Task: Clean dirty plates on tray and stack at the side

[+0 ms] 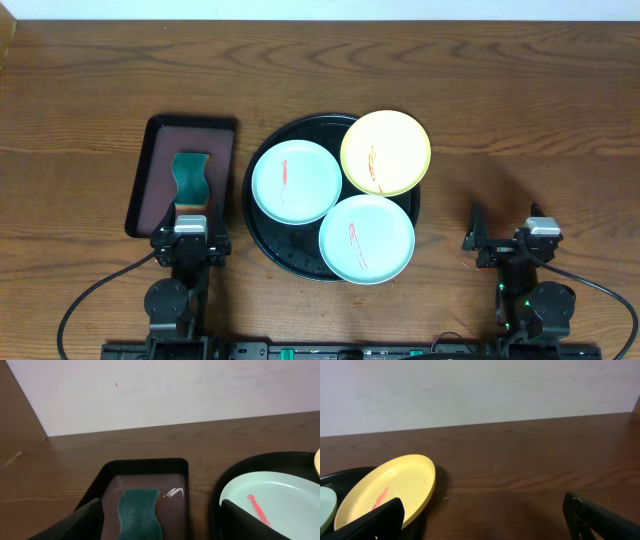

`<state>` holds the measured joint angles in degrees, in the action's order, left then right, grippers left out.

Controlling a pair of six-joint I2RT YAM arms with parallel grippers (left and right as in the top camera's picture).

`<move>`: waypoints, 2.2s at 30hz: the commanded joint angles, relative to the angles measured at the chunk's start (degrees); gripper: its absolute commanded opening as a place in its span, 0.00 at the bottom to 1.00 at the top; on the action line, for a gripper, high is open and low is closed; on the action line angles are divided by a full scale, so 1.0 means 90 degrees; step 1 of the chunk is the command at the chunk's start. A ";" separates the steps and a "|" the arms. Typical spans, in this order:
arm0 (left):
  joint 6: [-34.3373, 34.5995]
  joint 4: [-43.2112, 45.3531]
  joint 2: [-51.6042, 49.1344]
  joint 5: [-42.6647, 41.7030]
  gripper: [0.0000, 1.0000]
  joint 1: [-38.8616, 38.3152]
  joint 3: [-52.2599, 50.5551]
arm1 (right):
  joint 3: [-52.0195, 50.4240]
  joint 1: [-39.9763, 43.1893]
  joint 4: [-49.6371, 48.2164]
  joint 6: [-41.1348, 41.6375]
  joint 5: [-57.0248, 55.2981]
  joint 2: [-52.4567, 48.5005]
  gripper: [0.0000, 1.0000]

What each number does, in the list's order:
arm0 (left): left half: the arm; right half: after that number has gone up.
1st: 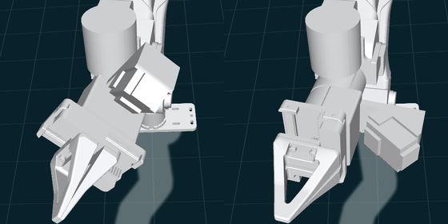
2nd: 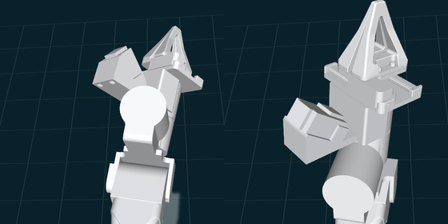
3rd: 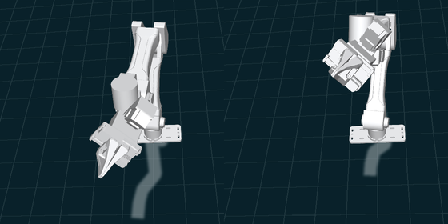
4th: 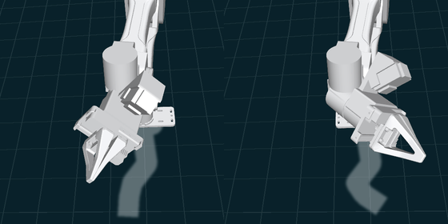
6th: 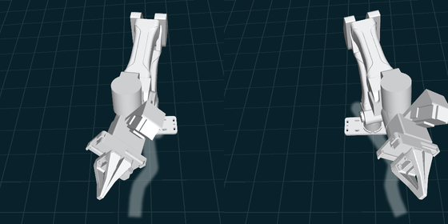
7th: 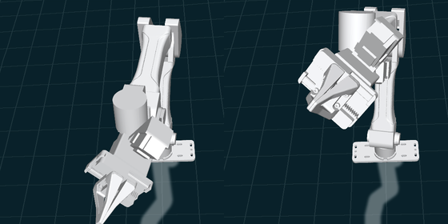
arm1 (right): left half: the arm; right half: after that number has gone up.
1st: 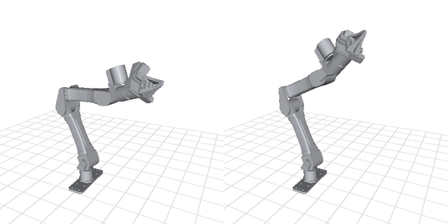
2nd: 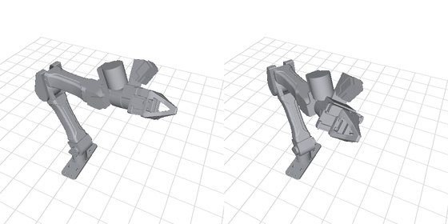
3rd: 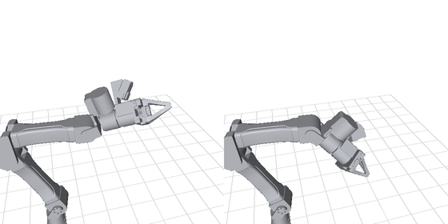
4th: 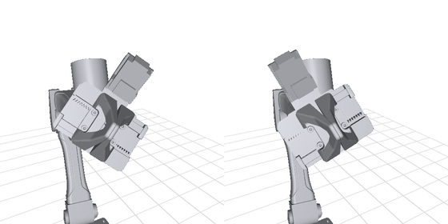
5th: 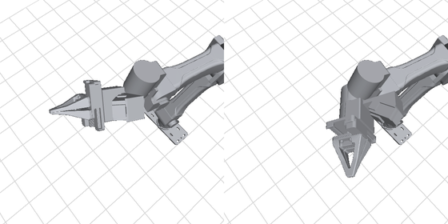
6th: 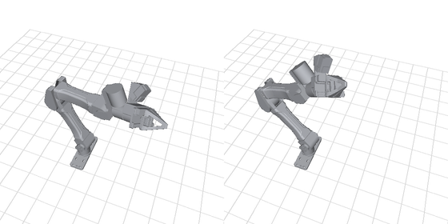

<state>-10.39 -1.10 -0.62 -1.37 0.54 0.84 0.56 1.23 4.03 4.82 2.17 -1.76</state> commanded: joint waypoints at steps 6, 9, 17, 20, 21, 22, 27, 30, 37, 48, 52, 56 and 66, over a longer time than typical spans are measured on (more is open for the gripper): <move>0.0078 -0.0165 0.0032 0.0029 0.74 -0.0027 -0.0068 | -0.0027 -0.0066 0.0017 -0.0073 -0.0194 -0.0012 0.99; 0.0272 -0.0131 0.0032 0.0036 0.73 -0.0027 -0.0041 | -0.0027 -0.0063 -0.0022 -0.0073 -0.0648 -0.0012 0.99; 0.1637 -0.0231 -0.0427 0.0102 0.73 -0.0024 0.0457 | -0.0015 -0.0063 -0.0121 0.0408 -0.0687 -0.0012 0.99; 0.2081 -0.0359 -0.0969 0.0097 0.74 -0.0024 0.0867 | 0.0097 -0.0063 -0.0165 0.0675 -0.0503 -0.0012 0.99; 0.2127 -0.0379 -0.1202 0.0066 0.73 -0.0027 0.1044 | 0.0175 -0.0063 -0.0160 0.0675 -0.0376 -0.0012 0.99; 0.2127 -0.0381 -0.1450 0.0029 0.73 -0.0027 0.1231 | 0.0265 -0.0063 -0.0148 0.0675 -0.0313 -0.0015 0.99; 0.2123 -0.0782 -0.3038 0.0032 0.74 -0.0027 0.2657 | 0.1093 -0.0058 0.0345 0.0648 -0.0308 -0.0221 0.99; 0.2123 -0.1243 -0.3818 0.0029 0.73 -0.0027 0.3441 | 0.1605 -0.0058 0.0653 0.0648 -0.0308 -0.0673 0.99; 0.2115 -0.2705 -0.5348 0.0039 0.74 -0.0024 0.5319 | 0.3128 -0.0058 0.1345 0.0644 -0.0306 -0.2395 0.99; 0.1768 -0.4772 -0.6669 0.0058 0.74 -0.0024 0.7694 | 0.6370 -0.0058 0.4097 0.0617 0.0007 -0.5690 0.99; 0.1469 -0.5474 -0.6955 0.0053 0.73 -0.0024 0.8476 | 0.7655 -0.0058 0.5350 0.0308 0.0270 -0.6844 0.99; 0.1472 -0.6336 -0.7310 -0.0359 0.73 -0.0024 0.9241 | 0.8748 -0.0058 0.6470 0.0311 0.0272 -0.7757 0.99; 0.1469 -0.7708 -0.8483 -0.1460 0.73 0.0095 0.9777 | 0.9379 -0.0061 0.6620 0.0313 0.0318 -0.8425 0.99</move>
<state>3.99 -70.17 -74.48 -11.79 1.04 88.01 83.59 1.23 64.93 8.47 4.36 -77.41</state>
